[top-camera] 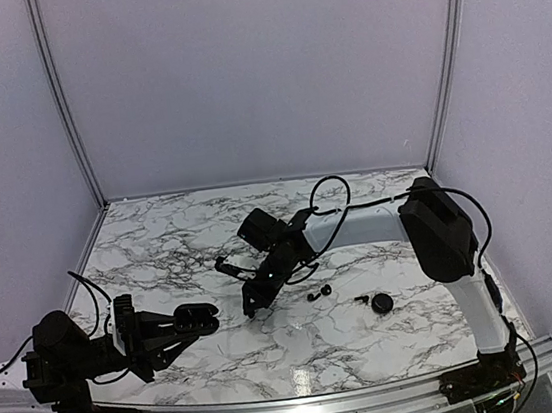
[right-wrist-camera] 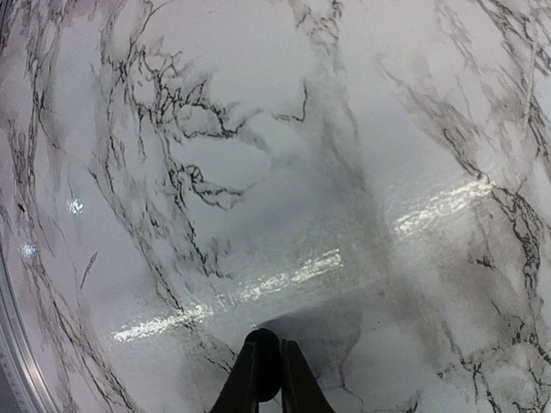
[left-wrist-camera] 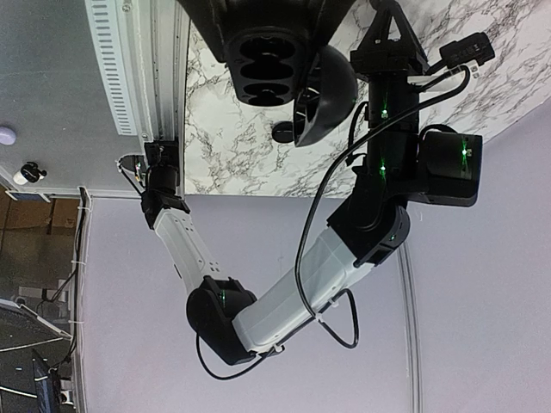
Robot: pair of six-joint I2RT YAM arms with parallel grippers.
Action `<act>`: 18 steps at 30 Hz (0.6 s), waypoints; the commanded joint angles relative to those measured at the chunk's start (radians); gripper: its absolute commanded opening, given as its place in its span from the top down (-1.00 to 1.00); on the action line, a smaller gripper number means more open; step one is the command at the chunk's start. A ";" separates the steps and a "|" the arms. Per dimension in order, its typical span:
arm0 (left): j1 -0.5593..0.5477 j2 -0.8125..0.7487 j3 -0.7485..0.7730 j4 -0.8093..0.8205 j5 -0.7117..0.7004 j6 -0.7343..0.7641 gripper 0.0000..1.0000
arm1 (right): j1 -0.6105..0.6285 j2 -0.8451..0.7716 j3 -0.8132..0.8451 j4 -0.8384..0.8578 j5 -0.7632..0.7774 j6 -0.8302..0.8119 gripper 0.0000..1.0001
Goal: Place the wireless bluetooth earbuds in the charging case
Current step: Pick up the left earbud from the center of the board.
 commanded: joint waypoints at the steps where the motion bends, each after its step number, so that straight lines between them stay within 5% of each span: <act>1: -0.008 -0.024 0.001 0.008 0.004 -0.003 1.00 | 0.016 0.024 0.018 -0.062 -0.016 -0.002 0.88; 18: -0.013 -0.023 0.015 0.002 0.023 0.014 1.00 | -0.001 -0.275 -0.237 0.154 0.008 -0.034 1.00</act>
